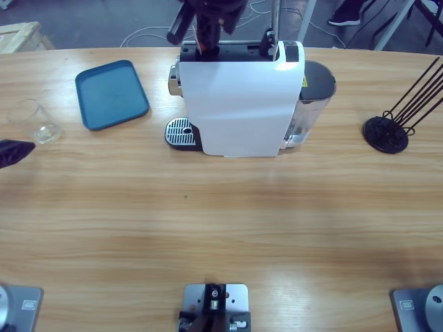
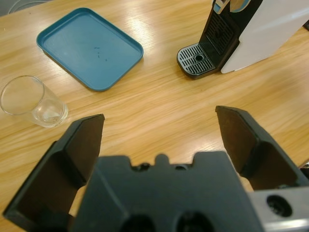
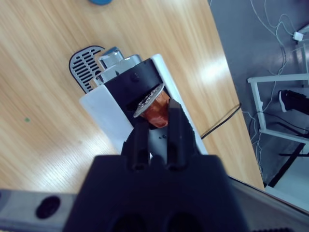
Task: Pour coffee
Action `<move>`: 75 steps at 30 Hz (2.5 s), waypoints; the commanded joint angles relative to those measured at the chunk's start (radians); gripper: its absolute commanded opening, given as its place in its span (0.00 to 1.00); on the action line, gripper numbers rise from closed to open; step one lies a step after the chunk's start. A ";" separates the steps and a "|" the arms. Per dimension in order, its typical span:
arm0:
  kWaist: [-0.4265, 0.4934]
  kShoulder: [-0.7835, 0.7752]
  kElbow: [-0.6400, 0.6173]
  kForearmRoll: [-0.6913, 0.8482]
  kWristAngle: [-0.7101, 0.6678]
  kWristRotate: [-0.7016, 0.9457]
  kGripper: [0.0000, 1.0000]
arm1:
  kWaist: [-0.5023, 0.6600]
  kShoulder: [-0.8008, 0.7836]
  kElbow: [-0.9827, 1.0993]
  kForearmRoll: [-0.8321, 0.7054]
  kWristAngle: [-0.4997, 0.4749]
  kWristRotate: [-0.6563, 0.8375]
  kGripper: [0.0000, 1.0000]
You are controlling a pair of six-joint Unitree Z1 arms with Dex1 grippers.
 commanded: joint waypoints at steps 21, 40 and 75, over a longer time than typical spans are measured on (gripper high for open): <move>-0.006 -0.028 0.034 -0.009 -0.003 0.003 0.99 | -0.010 0.152 -0.272 0.161 -0.006 0.008 0.89; -0.006 -0.015 0.032 -0.009 -0.004 0.003 0.99 | 0.012 -0.382 -0.518 0.218 0.536 0.011 0.99; -0.006 -0.006 0.031 -0.009 -0.003 0.003 0.99 | -0.126 -0.719 1.225 -1.082 -0.020 0.300 0.00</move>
